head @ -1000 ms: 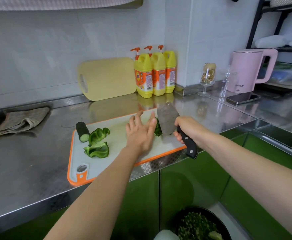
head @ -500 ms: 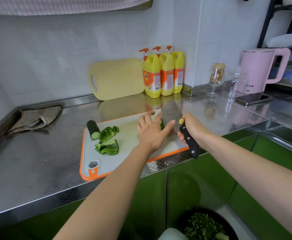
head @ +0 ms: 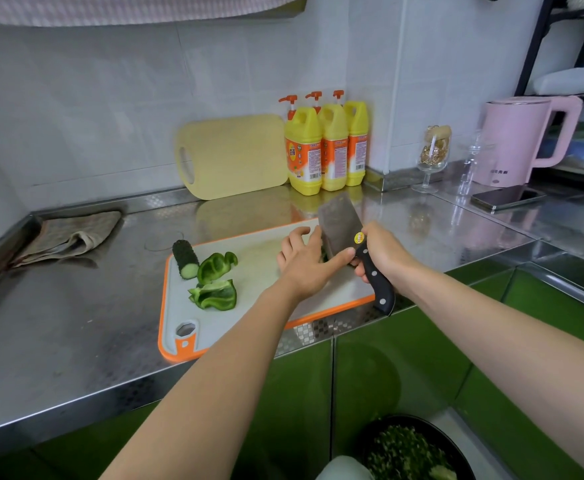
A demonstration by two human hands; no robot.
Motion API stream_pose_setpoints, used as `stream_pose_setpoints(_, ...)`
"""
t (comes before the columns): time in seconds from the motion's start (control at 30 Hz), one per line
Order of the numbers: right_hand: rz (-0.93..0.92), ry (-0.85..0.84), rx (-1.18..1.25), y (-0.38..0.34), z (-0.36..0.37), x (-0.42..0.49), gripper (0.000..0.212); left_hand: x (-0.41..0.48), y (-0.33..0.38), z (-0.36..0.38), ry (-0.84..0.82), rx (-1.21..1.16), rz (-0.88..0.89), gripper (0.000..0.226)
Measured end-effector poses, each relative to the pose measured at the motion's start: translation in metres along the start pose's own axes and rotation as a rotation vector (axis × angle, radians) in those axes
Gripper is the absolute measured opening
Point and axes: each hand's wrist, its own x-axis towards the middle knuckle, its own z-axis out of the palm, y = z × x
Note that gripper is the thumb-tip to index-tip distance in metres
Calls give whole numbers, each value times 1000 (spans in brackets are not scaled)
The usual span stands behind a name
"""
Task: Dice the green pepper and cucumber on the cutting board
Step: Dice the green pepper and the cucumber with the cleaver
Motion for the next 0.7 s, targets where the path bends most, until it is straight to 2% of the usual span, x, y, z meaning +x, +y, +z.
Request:
stream_pose_setpoints(0.13, -10, 28, -32, 3, -4, 4, 27, 6, -13, -5, 109, 177, 24, 83)
stream_pose_setpoints(0.27, 7, 26, -7, 3, -10, 7, 19, 6, -29, -9, 194, 345, -110, 76)
stream_pose_setpoints(0.33, 6, 25, 1, 4, -11, 9, 19, 5, -28, -8, 246, 315, -123, 63)
stream_pose_setpoints(0.43, 6, 17, 14, 4, -11, 9, 17, 6, -22, -7, 330, 266, -21, 30)
stream_pose_setpoints(0.47, 5, 15, 11, 4, -11, 8, 17, 7, -20, -8, 334, 269, 3, 25)
stream_pose_setpoints(0.7, -24, 29, -24, 4, -19, 5, 16, 16, -17, -8, 228, 226, 3, 28)
